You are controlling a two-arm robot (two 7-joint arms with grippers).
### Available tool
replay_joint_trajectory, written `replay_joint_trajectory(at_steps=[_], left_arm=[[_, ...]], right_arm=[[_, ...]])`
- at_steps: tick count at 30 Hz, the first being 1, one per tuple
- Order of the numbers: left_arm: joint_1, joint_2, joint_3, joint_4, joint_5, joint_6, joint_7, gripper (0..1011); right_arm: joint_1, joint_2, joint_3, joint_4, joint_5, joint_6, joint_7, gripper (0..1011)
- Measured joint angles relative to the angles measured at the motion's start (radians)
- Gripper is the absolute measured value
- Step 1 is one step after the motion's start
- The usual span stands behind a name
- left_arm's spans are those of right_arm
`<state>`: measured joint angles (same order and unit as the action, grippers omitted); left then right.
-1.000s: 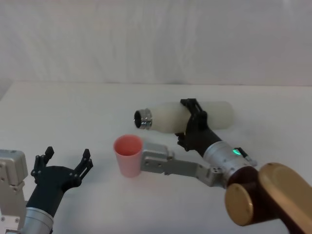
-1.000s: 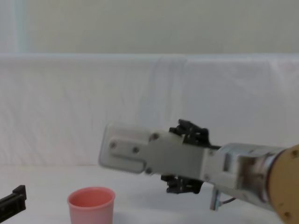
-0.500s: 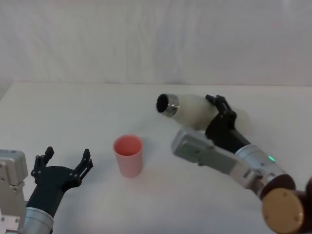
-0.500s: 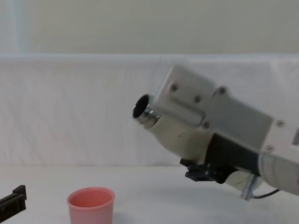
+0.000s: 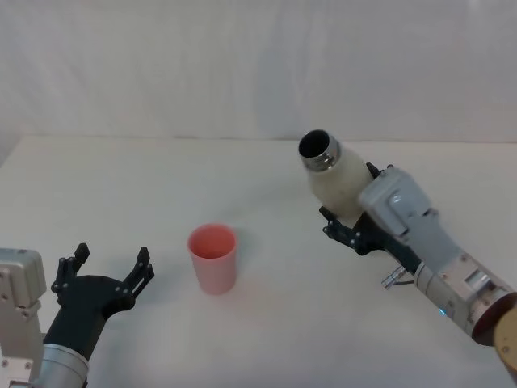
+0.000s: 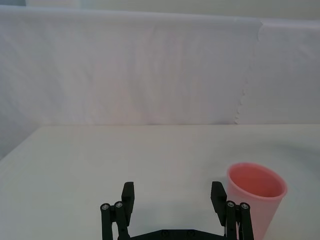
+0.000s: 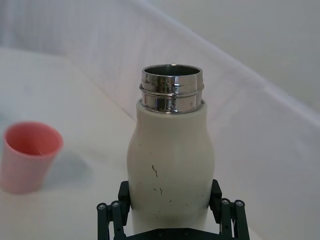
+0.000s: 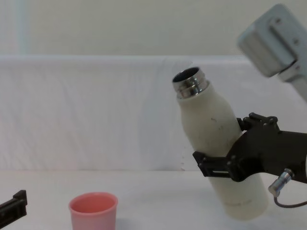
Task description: Grasp the thermos with one hand and pour water into the cup lid.
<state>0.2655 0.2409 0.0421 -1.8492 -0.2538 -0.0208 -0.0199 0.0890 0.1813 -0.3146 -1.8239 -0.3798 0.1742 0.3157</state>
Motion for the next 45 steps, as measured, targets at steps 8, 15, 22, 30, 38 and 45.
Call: replay_joint_trajectory(at_steps=[8,15,22,30,38,45], left_arm=[[0.0,0.0,0.0,0.0,0.0,0.0,0.0,1001],[0.0,0.0,0.0,0.0,0.0,0.0,0.0,1001],[0.0,0.0,0.0,0.0,0.0,0.0,0.0,1001],[0.0,0.0,0.0,0.0,0.0,0.0,0.0,1001],[0.0,0.0,0.0,0.0,0.0,0.0,0.0,1001],[0.0,0.0,0.0,0.0,0.0,0.0,0.0,1001]], right_arm=[[-0.013,-0.029,0.036,0.015,0.156,-0.003,0.039,953],[-0.016,-0.051,0.037,0.049,0.255,-0.003,0.063,953],[-0.006,-0.069,0.024,0.085,0.318,-0.003,0.073,953],[0.012,-0.085,0.021,0.125,0.376,-0.003,0.069,953],[0.022,-0.084,0.013,0.147,0.408,0.0,0.057,953],[0.029,-0.072,-0.001,0.161,0.424,0.001,0.044,953]])
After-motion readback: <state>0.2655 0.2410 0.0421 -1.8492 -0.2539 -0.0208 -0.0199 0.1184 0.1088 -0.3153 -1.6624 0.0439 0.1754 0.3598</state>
